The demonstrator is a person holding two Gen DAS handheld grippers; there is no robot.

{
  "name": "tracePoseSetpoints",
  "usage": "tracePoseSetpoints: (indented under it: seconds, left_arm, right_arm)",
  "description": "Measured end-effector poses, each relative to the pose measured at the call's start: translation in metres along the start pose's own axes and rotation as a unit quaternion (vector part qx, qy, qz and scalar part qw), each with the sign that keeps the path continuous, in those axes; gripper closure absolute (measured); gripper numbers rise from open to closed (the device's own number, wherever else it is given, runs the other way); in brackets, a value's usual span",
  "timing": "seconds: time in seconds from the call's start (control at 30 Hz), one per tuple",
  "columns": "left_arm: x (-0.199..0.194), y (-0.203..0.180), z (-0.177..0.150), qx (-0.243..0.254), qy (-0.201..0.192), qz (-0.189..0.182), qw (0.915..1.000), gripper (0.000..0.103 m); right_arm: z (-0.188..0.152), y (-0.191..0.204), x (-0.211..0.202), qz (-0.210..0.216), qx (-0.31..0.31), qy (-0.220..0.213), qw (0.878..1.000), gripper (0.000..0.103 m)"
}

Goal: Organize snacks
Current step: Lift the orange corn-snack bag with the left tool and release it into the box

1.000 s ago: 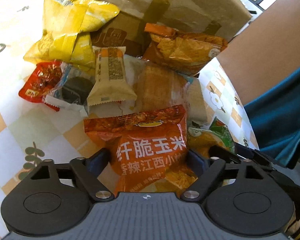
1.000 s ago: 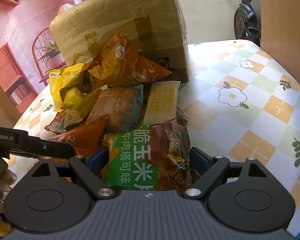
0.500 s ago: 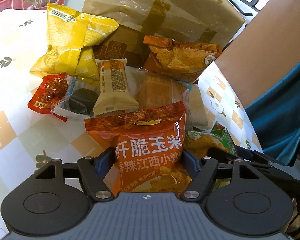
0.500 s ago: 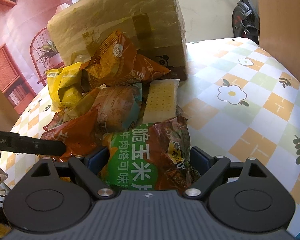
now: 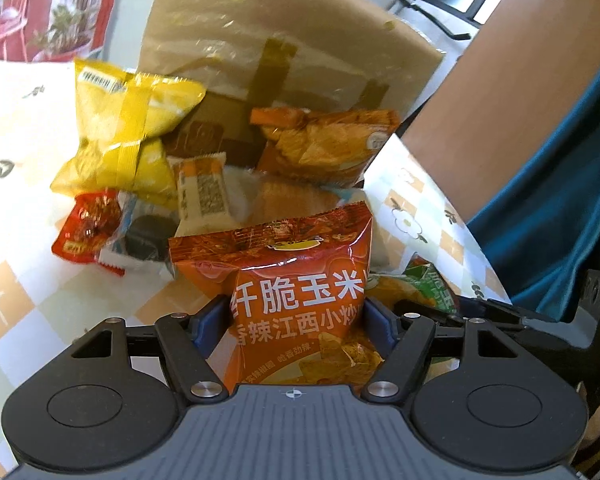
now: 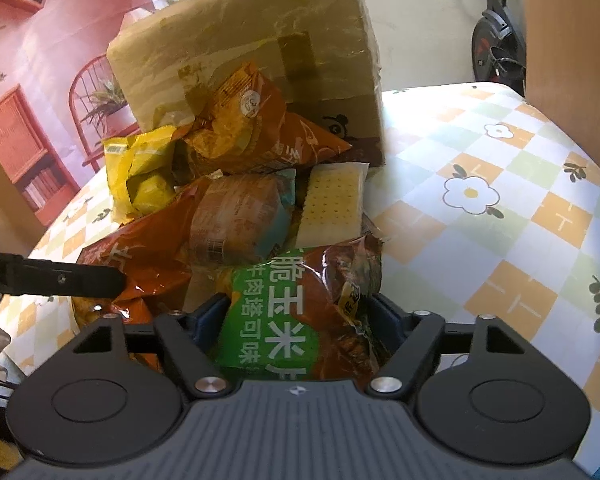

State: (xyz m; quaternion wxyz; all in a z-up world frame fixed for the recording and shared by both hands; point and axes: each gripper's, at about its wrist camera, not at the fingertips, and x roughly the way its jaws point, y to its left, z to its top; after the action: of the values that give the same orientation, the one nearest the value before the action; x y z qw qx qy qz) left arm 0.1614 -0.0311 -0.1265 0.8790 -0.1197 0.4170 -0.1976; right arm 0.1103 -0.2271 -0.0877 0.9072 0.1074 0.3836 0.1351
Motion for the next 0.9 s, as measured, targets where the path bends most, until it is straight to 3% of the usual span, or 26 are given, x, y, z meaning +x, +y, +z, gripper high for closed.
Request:
tracePoseSetpoints:
  seconds: [0.23,0.47,0.67,0.9]
  left_arm:
    - [-0.020,-0.004,0.008,0.020,-0.036,-0.001,0.9992,0.029]
    - [-0.055,-0.003,0.045,0.046,-0.096,0.006,0.9943,0.029]
    - [-0.091,-0.004,0.093,0.075,-0.173,0.017,0.9820,0.029]
    - [-0.104,-0.013,0.144,0.098,-0.228,0.016,0.9685,0.029]
  right_arm:
    - [0.011,-0.005,-0.025,0.000,0.012,-0.032,0.999,0.028]
    - [0.044,-0.009,-0.056,-0.005,0.018,-0.082,0.996,0.028]
    - [0.088,0.002,-0.080,-0.002,-0.002,-0.152,0.988,0.028]
    - [0.144,0.021,-0.087,-0.004,-0.035,-0.211,0.977,0.028]
